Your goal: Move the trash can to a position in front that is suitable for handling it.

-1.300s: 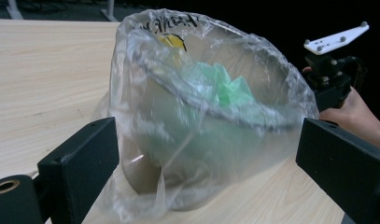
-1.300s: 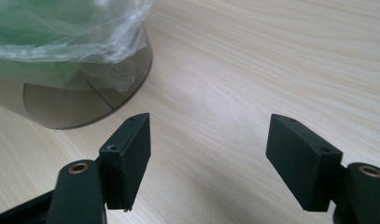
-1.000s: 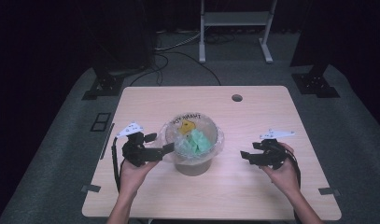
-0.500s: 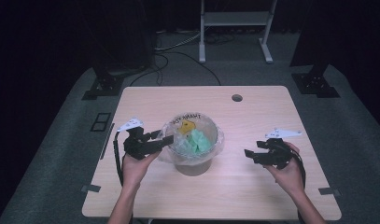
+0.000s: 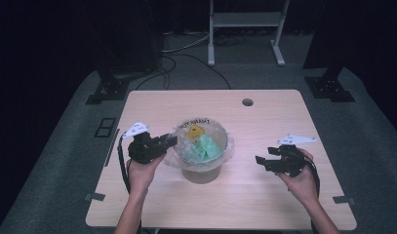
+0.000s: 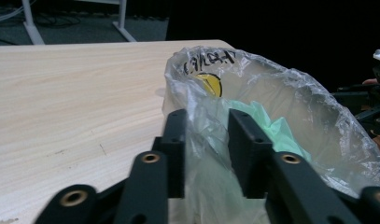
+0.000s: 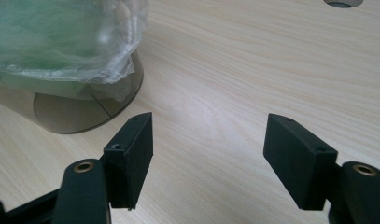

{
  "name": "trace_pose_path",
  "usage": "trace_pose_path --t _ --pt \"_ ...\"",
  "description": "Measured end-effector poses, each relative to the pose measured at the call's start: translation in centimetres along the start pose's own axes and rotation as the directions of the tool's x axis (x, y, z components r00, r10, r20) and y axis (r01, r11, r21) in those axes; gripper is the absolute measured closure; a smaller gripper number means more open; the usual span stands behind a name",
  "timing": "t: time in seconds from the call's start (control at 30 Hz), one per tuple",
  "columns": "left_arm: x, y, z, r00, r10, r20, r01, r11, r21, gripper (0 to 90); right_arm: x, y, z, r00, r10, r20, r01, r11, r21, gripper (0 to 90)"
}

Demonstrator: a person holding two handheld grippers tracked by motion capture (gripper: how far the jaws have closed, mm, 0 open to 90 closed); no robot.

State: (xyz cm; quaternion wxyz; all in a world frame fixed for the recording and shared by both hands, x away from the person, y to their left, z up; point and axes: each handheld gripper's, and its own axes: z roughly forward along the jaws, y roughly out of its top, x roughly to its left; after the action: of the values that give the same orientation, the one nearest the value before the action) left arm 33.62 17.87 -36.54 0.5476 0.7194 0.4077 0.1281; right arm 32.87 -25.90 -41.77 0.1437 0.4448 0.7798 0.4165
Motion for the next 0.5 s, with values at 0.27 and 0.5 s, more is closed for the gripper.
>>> trace_pose_path --t 0.27,0.5 --pt "-0.2 0.0 -0.3 0.9995 0.009 -0.030 -0.011 0.9987 -0.049 79.4 0.2 0.8 -0.1 1.0000 -0.008 -0.003 0.008 1.0000 0.000 33.6" --pt "-0.6 -0.3 -0.6 1.0000 0.008 -0.003 -0.009 0.9948 -0.101 87.6 0.6 1.7 -0.2 0.9998 -0.003 -0.018 0.003 1.0000 -0.004 34.1"
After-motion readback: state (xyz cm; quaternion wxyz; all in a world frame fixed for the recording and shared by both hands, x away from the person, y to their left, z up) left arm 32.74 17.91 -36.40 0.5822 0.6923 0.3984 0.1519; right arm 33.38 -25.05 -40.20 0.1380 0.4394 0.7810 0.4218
